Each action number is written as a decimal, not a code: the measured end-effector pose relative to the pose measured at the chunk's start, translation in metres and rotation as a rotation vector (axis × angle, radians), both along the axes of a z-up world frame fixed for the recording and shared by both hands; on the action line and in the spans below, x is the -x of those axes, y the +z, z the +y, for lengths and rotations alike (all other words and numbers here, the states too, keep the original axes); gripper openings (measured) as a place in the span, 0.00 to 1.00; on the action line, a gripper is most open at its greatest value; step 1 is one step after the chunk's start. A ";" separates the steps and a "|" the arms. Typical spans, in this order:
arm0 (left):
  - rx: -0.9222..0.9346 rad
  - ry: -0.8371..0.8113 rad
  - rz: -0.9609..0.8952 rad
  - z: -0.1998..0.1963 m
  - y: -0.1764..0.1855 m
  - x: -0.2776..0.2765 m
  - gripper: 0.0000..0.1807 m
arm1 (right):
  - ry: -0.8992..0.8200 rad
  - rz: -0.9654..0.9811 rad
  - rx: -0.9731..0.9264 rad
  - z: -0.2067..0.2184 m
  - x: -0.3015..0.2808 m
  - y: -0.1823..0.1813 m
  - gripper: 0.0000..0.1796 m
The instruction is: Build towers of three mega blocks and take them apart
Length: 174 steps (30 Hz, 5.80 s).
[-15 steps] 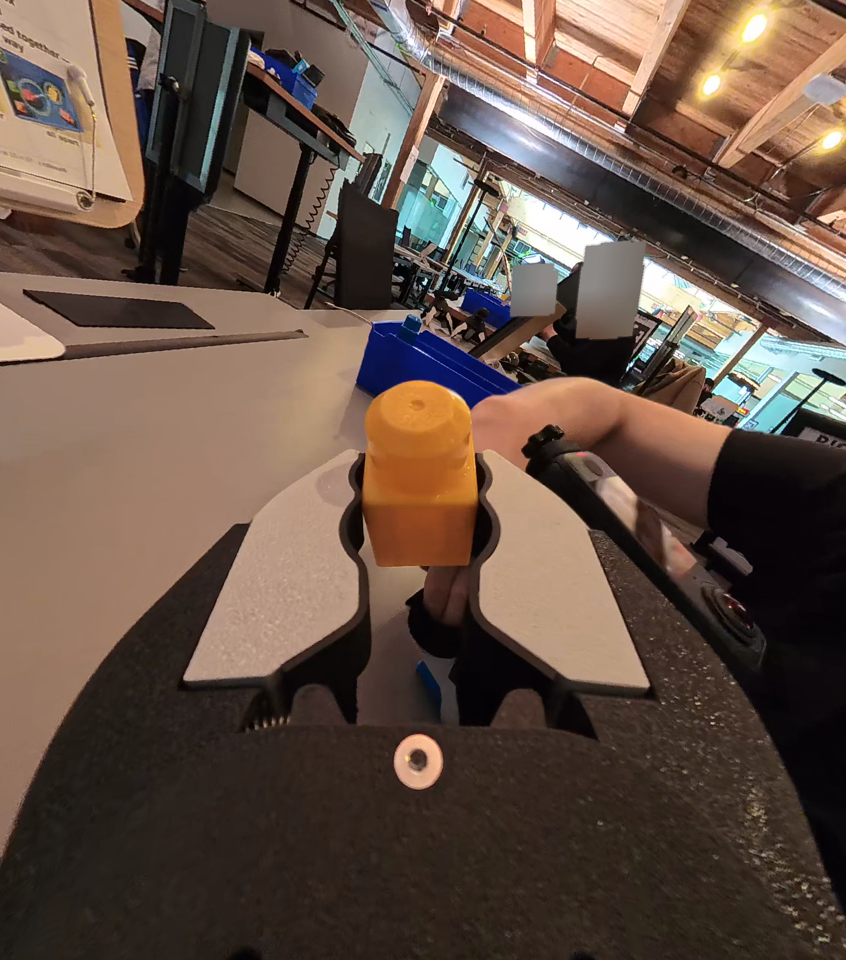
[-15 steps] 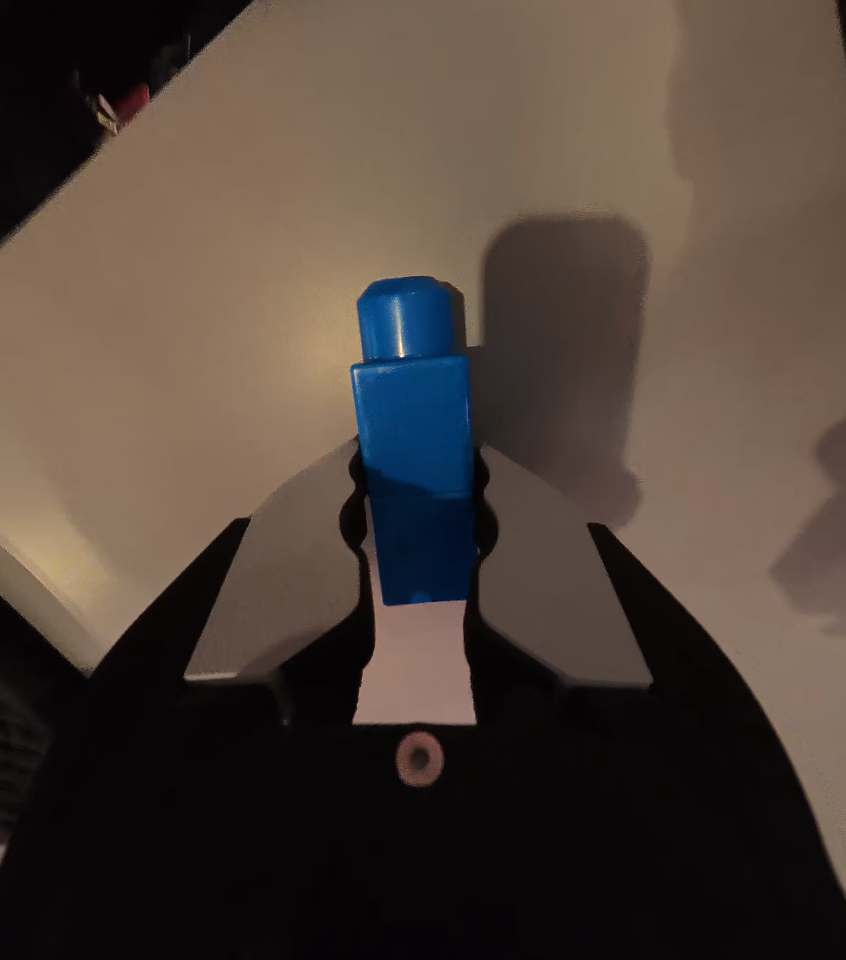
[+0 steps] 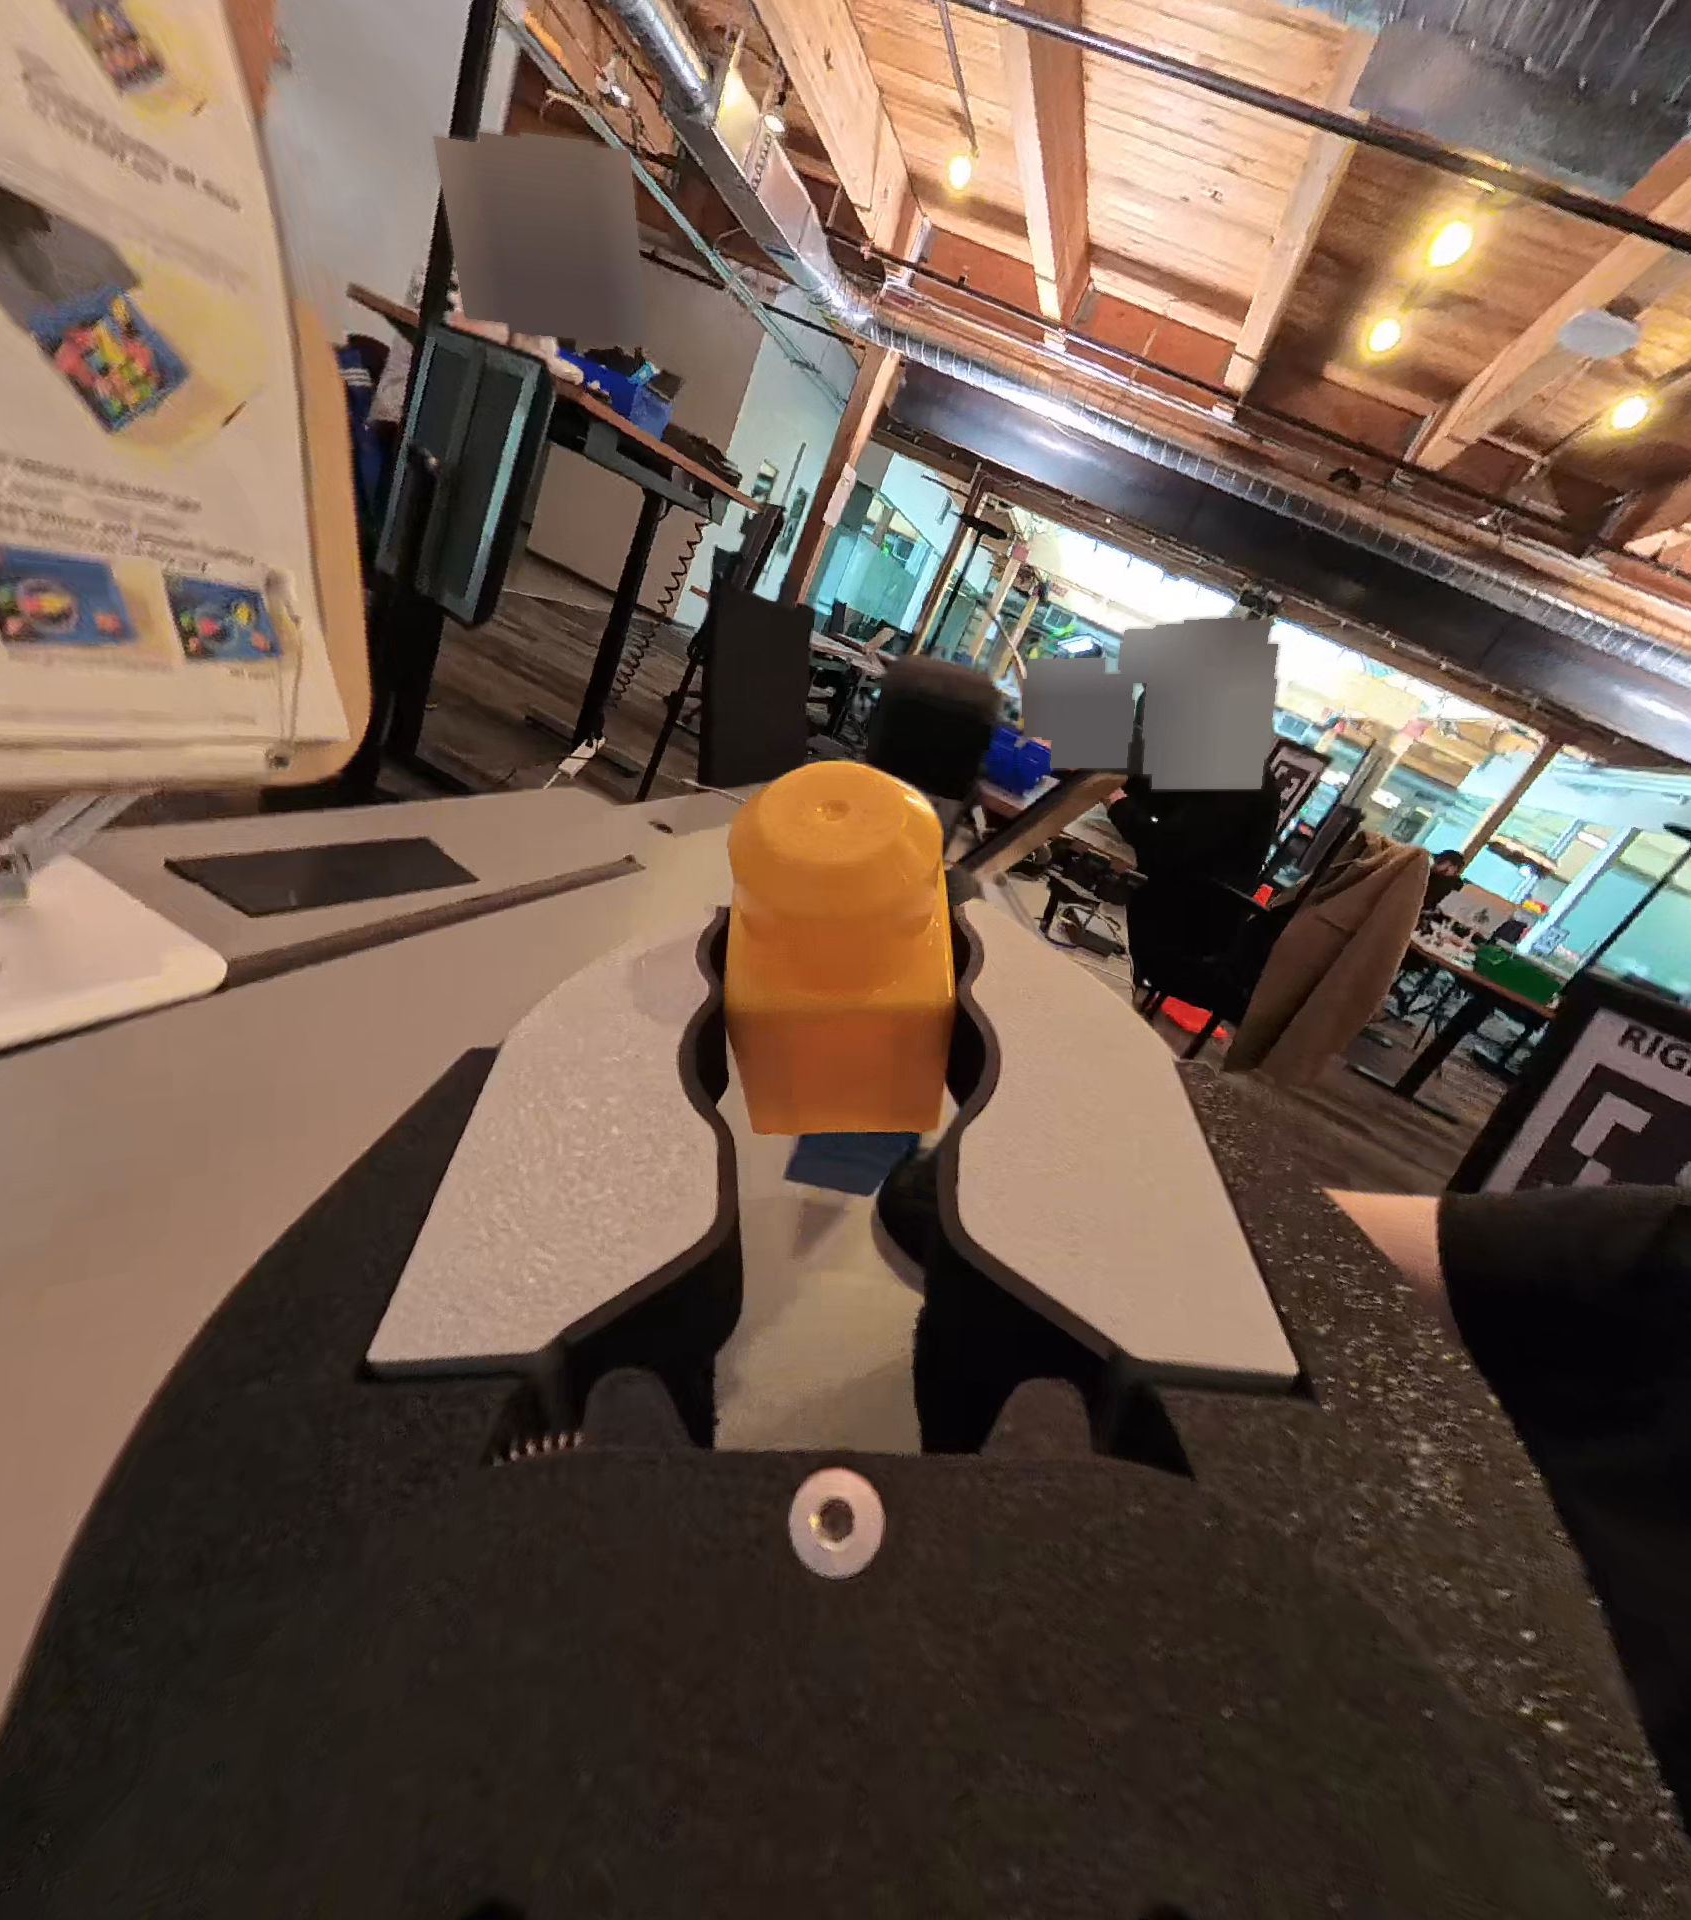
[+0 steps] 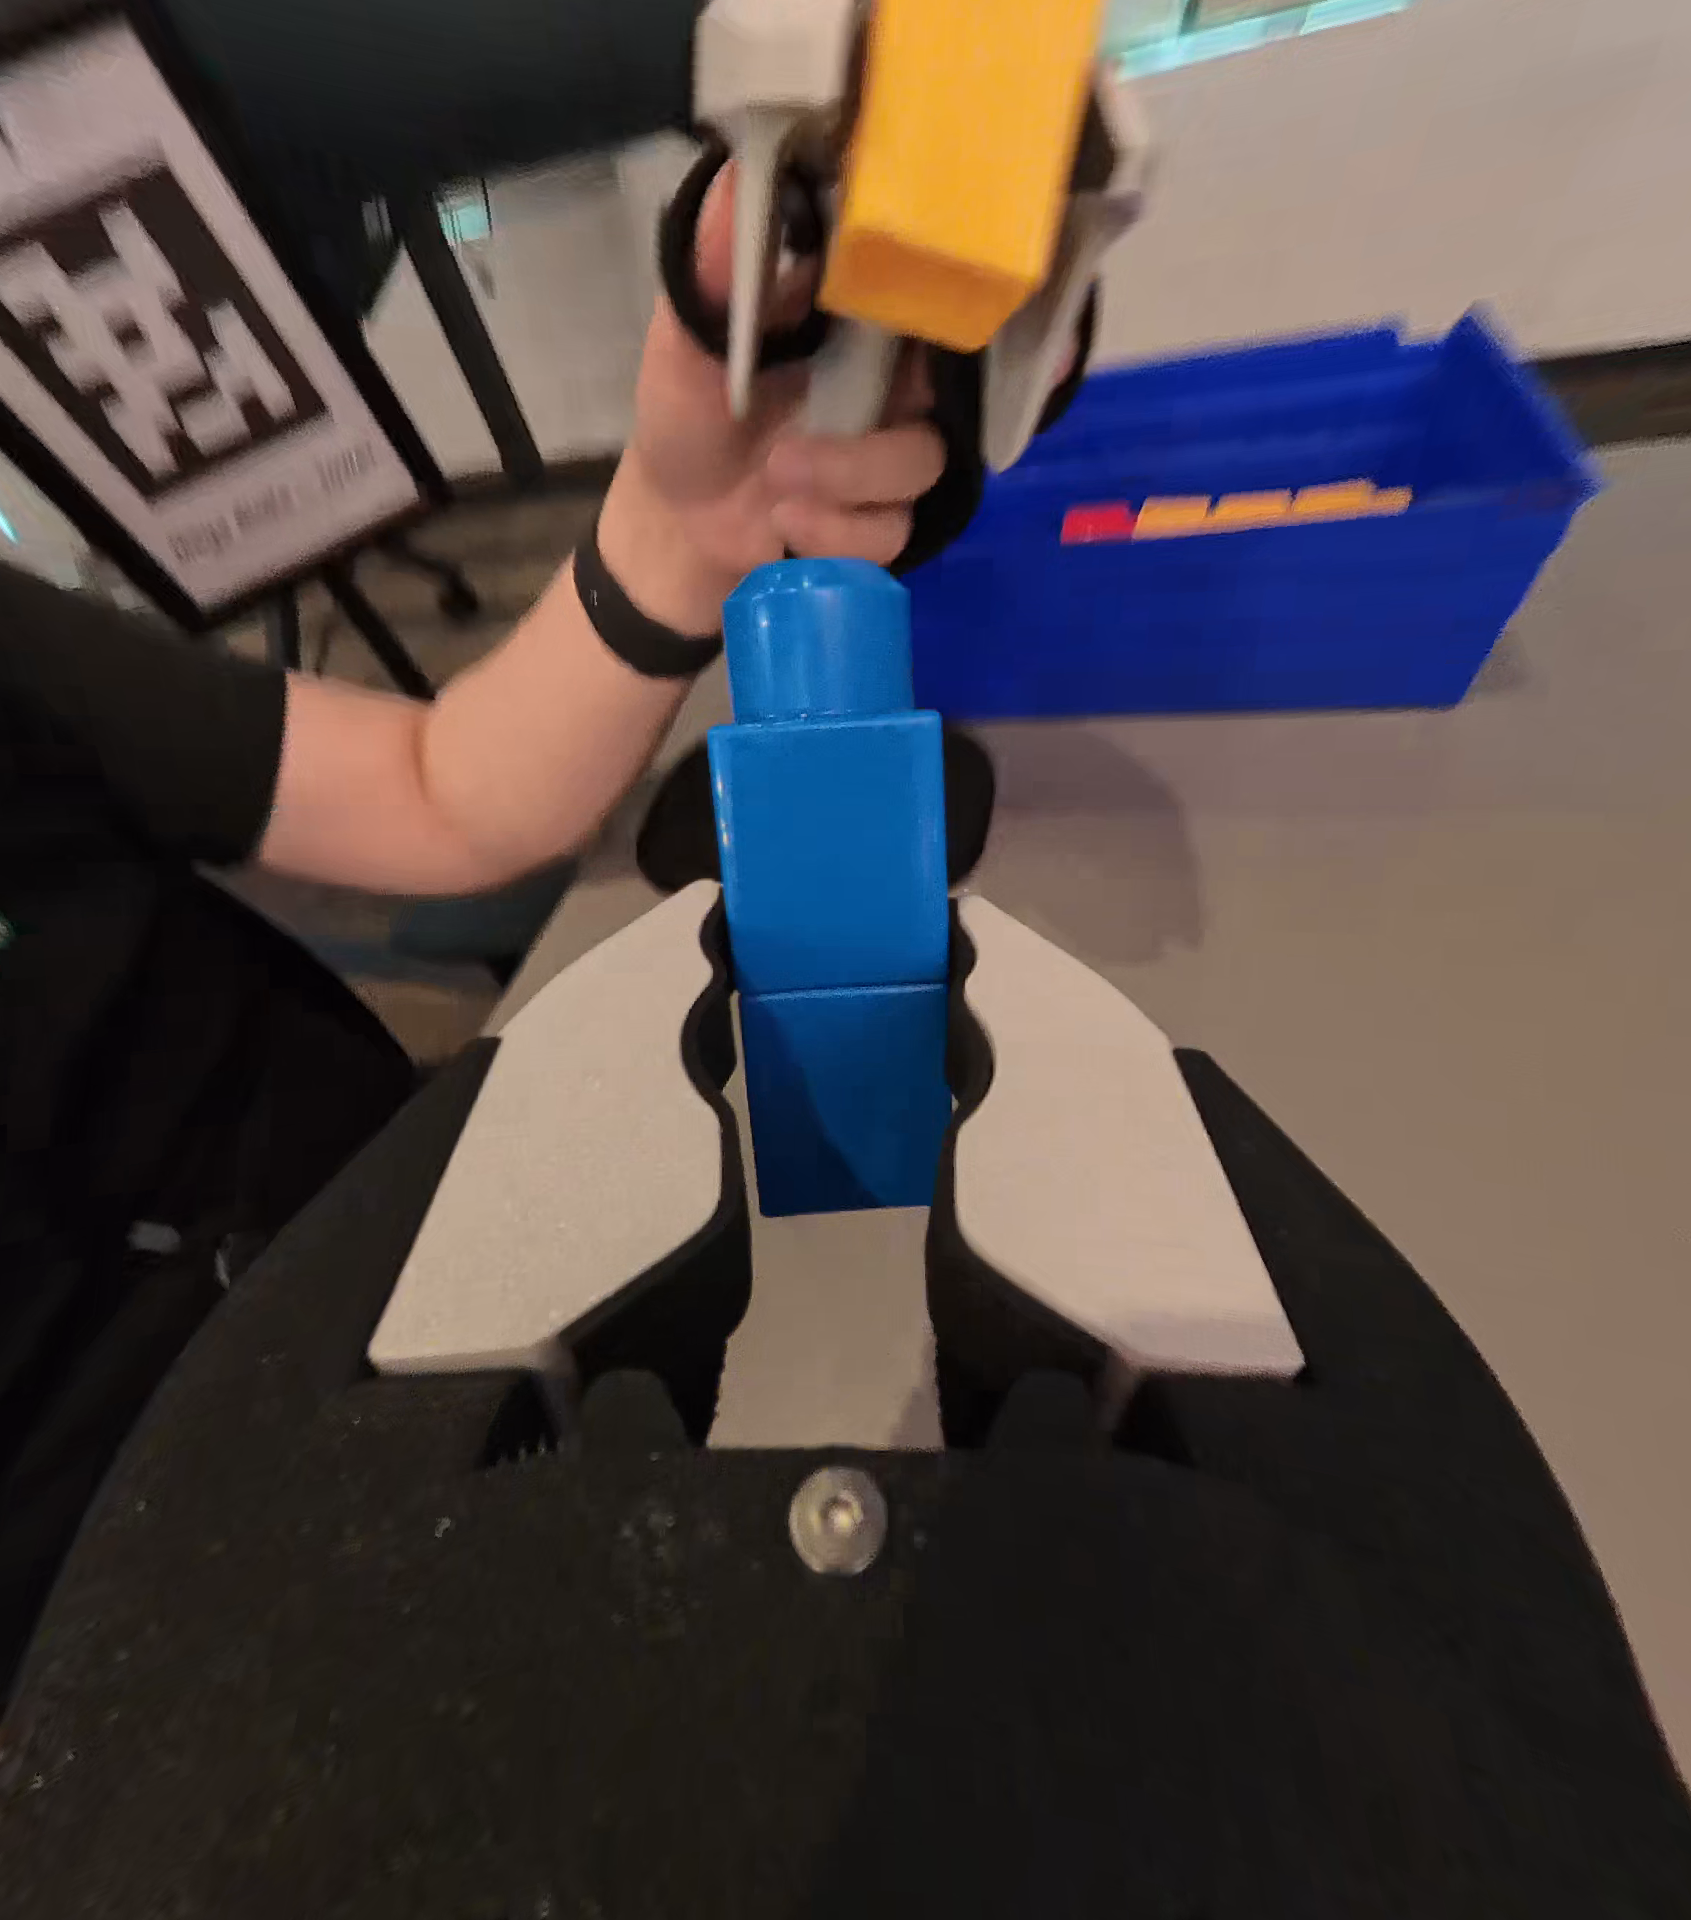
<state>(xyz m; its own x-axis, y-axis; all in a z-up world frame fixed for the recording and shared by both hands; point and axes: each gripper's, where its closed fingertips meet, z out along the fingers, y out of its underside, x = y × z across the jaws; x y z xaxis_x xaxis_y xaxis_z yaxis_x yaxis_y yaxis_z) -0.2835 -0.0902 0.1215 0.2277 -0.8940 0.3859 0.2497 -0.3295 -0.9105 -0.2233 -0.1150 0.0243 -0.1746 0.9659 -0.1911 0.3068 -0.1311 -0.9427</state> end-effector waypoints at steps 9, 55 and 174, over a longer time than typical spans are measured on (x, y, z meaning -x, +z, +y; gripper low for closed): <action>-0.093 -0.102 0.100 0.001 0.071 -0.069 0.22 | -0.072 0.285 0.126 0.020 -0.020 0.058 0.20; -0.024 -0.234 0.369 0.005 -0.018 -0.089 0.21 | -0.110 0.138 0.190 0.011 -0.013 0.029 0.20; -0.042 -0.175 0.184 0.026 -0.007 -0.105 0.26 | -0.173 0.226 0.169 0.028 -0.022 0.035 0.20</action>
<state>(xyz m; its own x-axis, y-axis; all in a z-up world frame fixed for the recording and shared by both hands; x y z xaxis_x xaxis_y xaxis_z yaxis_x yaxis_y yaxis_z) -0.1780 -0.0642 0.1147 0.1311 -0.9404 0.3137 0.0208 -0.3138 -0.9493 -0.2017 -0.0866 0.0593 -0.0673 0.9428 -0.3264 0.0515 -0.3234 -0.9449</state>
